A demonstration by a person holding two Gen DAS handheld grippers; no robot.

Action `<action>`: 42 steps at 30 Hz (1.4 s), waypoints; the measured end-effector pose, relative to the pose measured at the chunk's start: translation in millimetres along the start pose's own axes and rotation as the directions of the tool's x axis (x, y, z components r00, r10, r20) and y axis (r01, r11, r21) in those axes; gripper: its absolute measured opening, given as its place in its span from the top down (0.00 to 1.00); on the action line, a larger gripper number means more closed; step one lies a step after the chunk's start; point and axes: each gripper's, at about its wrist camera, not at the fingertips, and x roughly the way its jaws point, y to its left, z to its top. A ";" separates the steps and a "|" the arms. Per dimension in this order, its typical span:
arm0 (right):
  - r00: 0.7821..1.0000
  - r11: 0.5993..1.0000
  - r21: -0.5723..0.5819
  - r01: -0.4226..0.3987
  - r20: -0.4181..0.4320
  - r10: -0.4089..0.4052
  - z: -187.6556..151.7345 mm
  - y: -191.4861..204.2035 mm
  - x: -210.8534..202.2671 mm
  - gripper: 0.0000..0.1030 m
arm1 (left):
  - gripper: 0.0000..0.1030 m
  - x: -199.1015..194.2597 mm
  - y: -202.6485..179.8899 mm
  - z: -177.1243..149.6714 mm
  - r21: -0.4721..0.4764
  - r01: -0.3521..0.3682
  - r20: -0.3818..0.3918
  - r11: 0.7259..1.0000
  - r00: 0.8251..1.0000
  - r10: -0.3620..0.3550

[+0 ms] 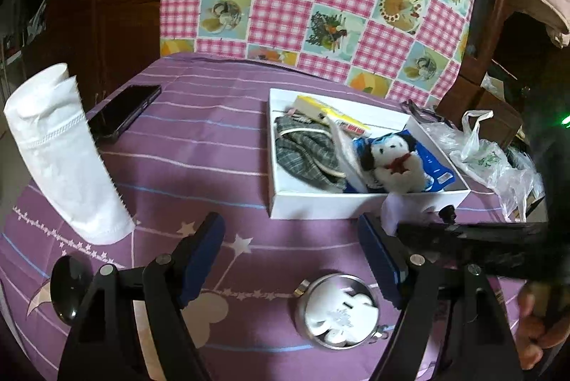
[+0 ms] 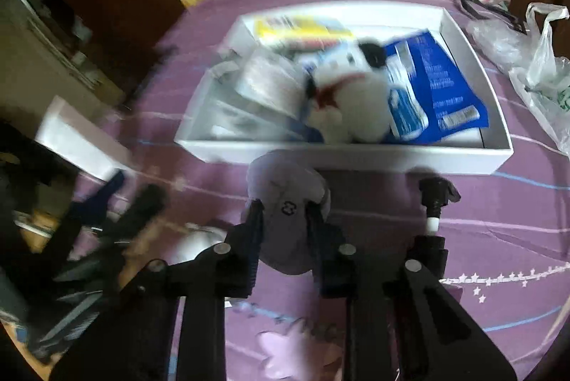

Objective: Organize soft objects

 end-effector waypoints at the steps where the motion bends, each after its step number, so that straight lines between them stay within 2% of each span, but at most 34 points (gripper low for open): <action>1: 0.999 1.000 0.009 -0.023 0.042 0.023 3.9 -2.3 -12.2 0.75 | 0.21 -0.5 -2.0 1.6 0.002 0.007 0.007 1.000 1.000 -0.007; 4: 0.994 0.999 0.041 -0.035 0.107 0.030 19.1 -11.5 -30.2 0.75 | 0.19 2.5 -13.4 11.0 0.026 0.015 0.026 1.000 1.000 -0.015; 7: 0.981 0.996 0.059 0.072 0.176 -0.081 41.3 -28.2 -33.1 0.73 | 0.18 9.2 -24.4 24.2 0.037 0.026 0.040 0.999 0.999 -0.027; 9: 0.972 0.992 0.047 0.114 0.200 -0.121 53.5 -32.6 -29.0 0.72 | 0.18 17.6 -30.5 35.7 0.031 0.051 0.035 0.998 0.998 -0.052; 12: 0.964 0.988 0.025 0.149 0.220 -0.151 66.0 -31.9 -21.5 0.63 | 0.18 35.7 -36.1 51.6 -0.010 0.093 0.013 0.996 0.996 -0.092; 13: 0.957 0.986 0.023 0.167 0.237 -0.168 69.5 -33.1 -19.7 0.53 | 0.18 41.4 -37.8 54.8 -0.016 0.097 0.002 0.995 0.995 -0.097; 15: 0.943 0.977 0.010 0.211 0.260 -0.206 76.1 -35.9 -13.9 0.51 | 0.18 47.4 -41.8 58.3 -0.010 0.095 -0.009 0.995 0.995 -0.095; 19: 0.941 0.973 0.013 0.231 0.250 -0.227 73.6 -47.5 -11.1 0.48 | 0.18 46.8 -41.8 58.1 -0.015 0.086 0.007 0.996 0.996 -0.086; 23: 0.916 0.978 0.045 0.206 0.343 -0.208 59.5 -52.8 -31.8 0.28 | 0.14 37.8 -40.9 55.9 0.003 0.062 0.027 0.998 0.998 -0.062; 26: 0.905 0.984 0.031 0.176 0.389 -0.175 51.6 -48.5 -47.6 0.21 | 0.11 26.6 -40.3 53.3 0.005 0.044 0.055 0.999 0.998 -0.045; 28: 0.901 0.982 0.009 0.188 0.396 -0.176 43.3 -41.5 -53.6 0.19 | 0.10 19.5 -40.3 50.0 0.008 0.035 0.067 0.999 0.997 -0.036; 32: 0.906 0.972 -0.027 0.232 0.370 -0.206 21.7 -35.1 -52.2 0.19 | 0.09 14.7 -43.6 34.9 0.053 0.031 0.009 0.998 0.999 -0.032; 36: 0.905 0.976 -0.015 0.215 0.379 -0.194 -16.6 -41.6 -59.8 0.19 | 0.09 -4.8 -45.3 10.1 0.084 -0.001 0.045 0.996 0.999 -0.003; 40: 0.871 0.979 0.010 0.203 0.455 -0.185 -59.1 -44.4 -82.1 0.19 | 0.09 -28.5 -48.9 -18.6 0.122 -0.071 0.099 0.990 0.993 0.059; 42: 0.843 0.976 0.016 0.216 0.501 -0.195 -79.1 -42.5 -94.3 0.19 | 0.09 -36.5 -50.1 -28.6 0.139 -0.098 0.109 0.985 0.991 0.083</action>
